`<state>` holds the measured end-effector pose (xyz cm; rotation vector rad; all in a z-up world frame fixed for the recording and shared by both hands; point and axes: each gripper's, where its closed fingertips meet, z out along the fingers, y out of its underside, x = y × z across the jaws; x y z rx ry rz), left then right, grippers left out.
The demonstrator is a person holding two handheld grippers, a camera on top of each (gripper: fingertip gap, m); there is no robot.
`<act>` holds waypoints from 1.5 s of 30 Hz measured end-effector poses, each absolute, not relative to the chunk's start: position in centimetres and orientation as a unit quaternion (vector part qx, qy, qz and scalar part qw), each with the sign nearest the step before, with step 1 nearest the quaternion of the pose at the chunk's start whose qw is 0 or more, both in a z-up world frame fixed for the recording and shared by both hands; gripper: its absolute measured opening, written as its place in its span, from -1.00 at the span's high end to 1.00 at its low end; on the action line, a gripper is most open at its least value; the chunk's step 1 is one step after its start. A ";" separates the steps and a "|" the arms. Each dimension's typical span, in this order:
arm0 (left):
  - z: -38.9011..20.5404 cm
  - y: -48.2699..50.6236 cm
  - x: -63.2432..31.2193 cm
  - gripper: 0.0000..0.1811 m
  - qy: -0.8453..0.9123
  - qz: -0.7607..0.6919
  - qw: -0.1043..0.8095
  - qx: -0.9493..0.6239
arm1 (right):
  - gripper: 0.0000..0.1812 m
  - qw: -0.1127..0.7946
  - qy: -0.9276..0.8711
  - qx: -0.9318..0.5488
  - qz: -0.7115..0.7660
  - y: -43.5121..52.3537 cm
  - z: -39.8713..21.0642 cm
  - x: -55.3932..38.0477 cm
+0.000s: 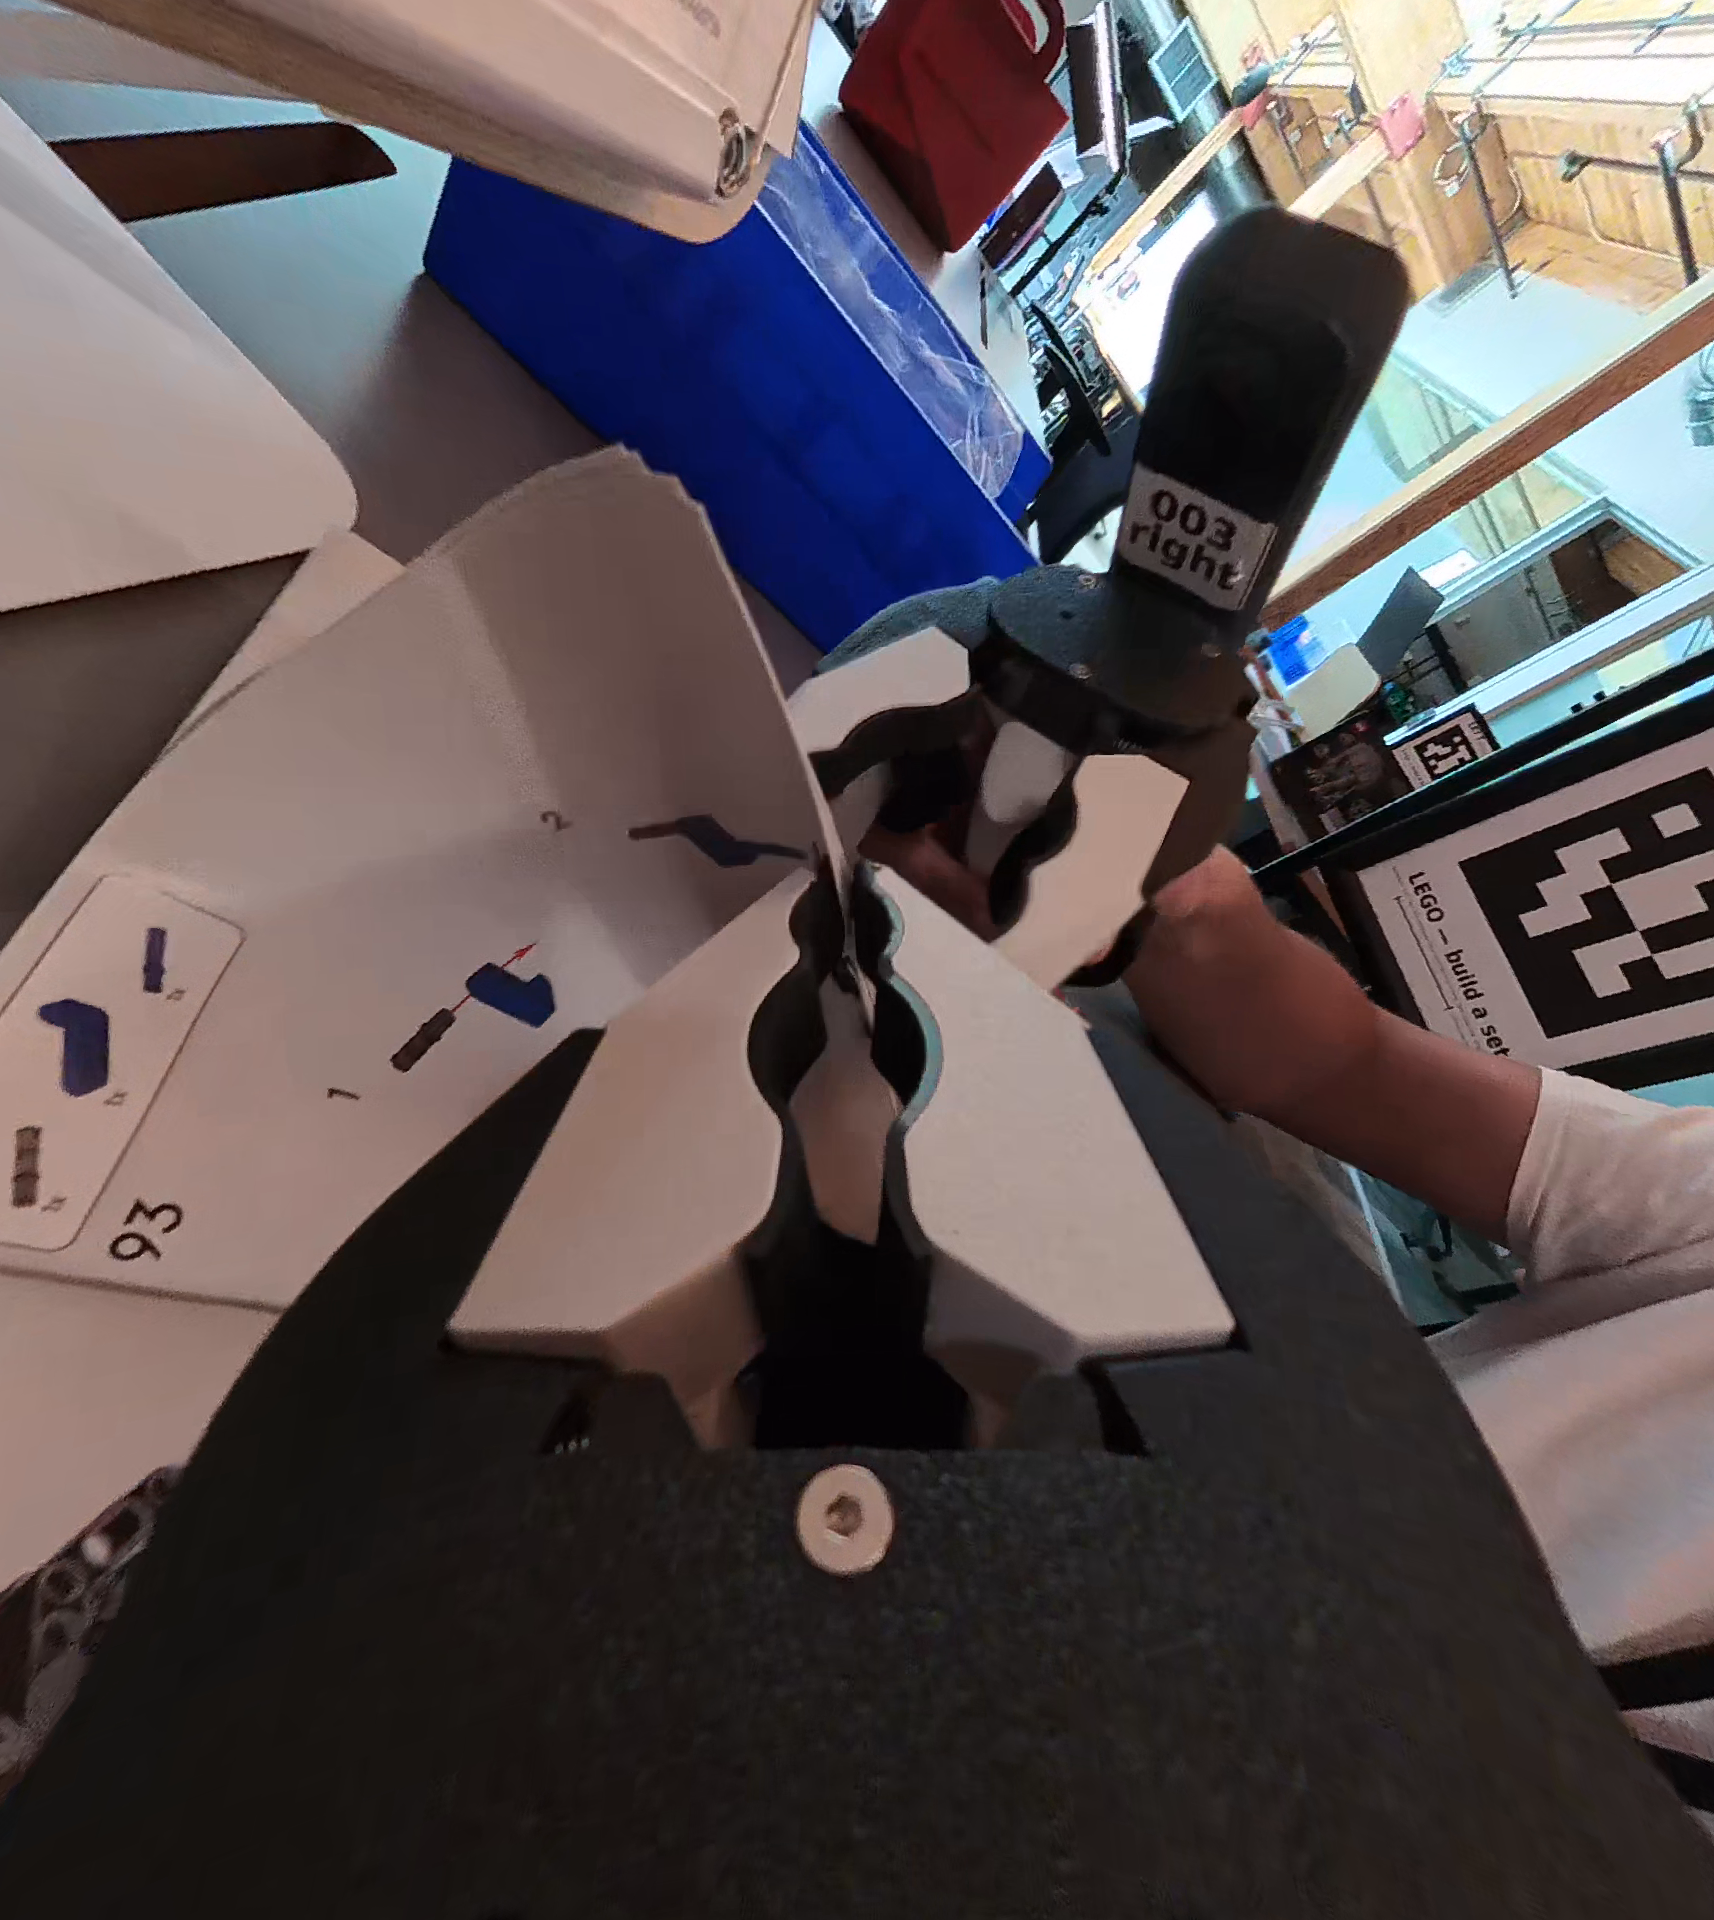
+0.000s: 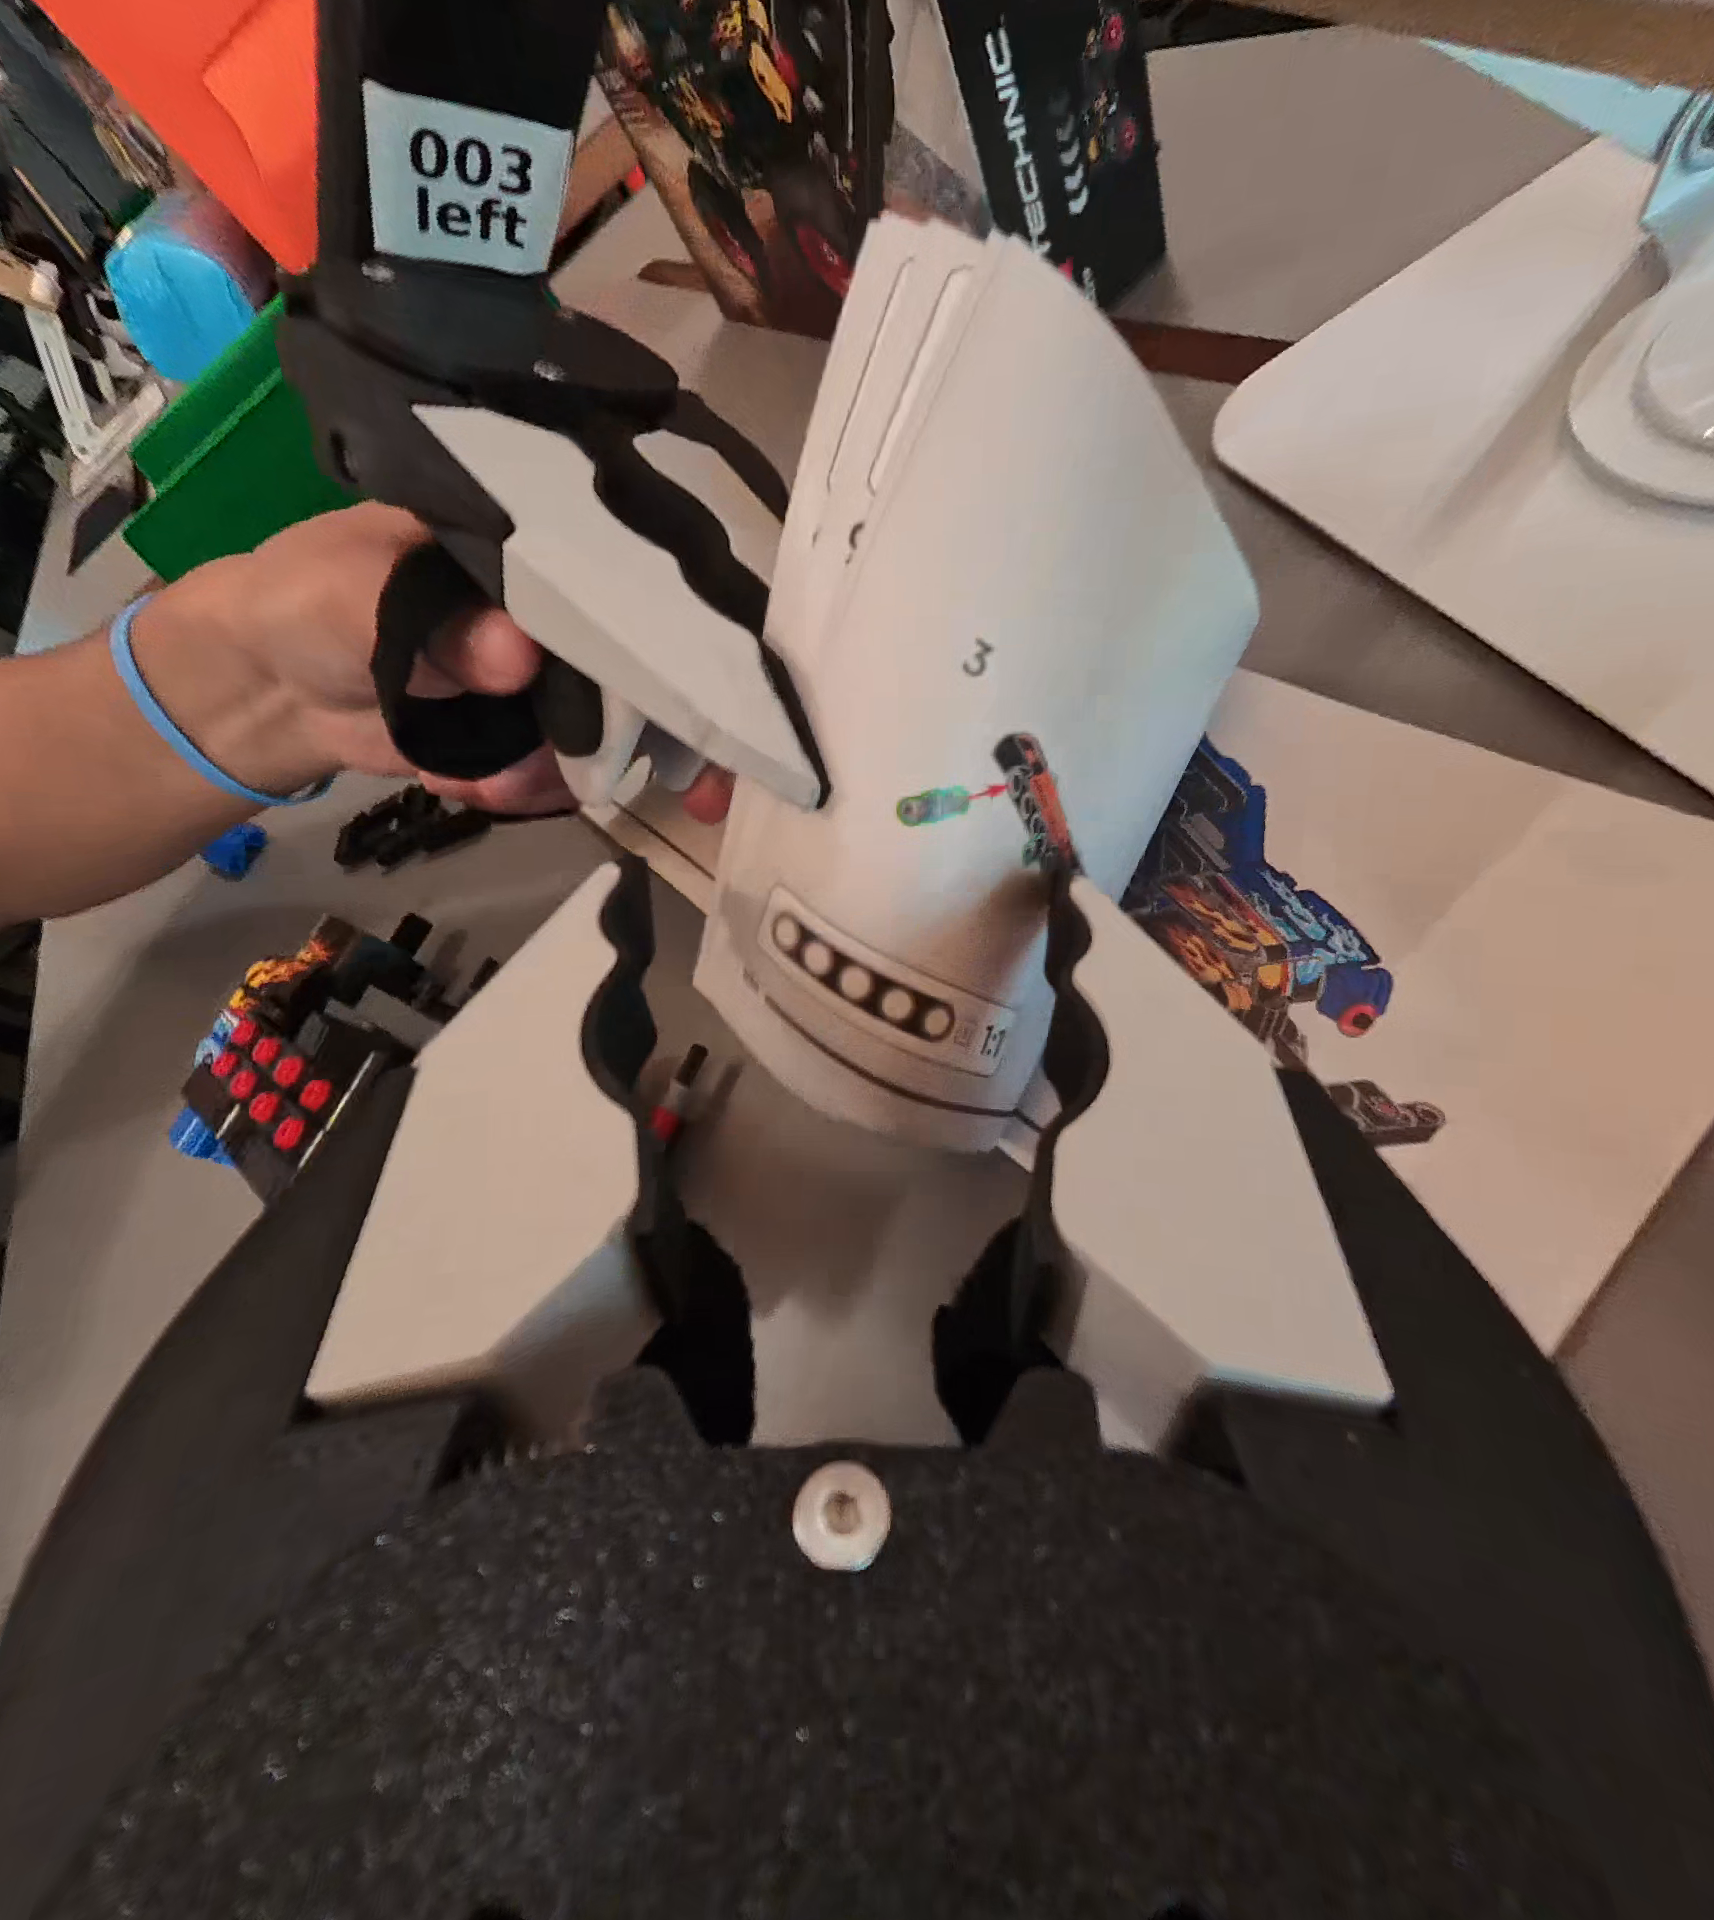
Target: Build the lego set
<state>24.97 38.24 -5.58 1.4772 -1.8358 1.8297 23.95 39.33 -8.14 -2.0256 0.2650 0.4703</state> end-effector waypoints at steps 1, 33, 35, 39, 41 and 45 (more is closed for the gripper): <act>-5.3 38.1 25.0 1.00 -0.608 0.619 0.087 0.491 | 0.29 0.499 0.111 -0.837 0.193 39.5 -8.3 24.1; -6.6 38.4 25.0 1.00 -0.621 0.627 0.050 0.467 | 0.65 0.548 0.140 -0.785 0.254 37.6 -7.4 26.5; -6.5 38.3 25.0 1.00 -0.619 0.629 0.056 0.467 | 0.55 0.543 0.129 -0.787 0.263 37.7 -7.2 25.8; -6.7 38.3 24.7 1.00 -0.633 0.617 0.047 0.466 | 0.68 0.532 0.133 -0.810 0.211 37.6 -8.0 26.7; -6.7 38.5 24.3 1.00 -0.638 0.613 0.046 0.465 | 0.68 0.521 0.148 -0.815 0.203 37.3 -8.6 27.4; -6.5 39.3 23.7 1.00 -0.640 0.609 0.037 0.467 | 0.68 0.514 0.160 -0.817 0.205 36.9 -9.3 27.9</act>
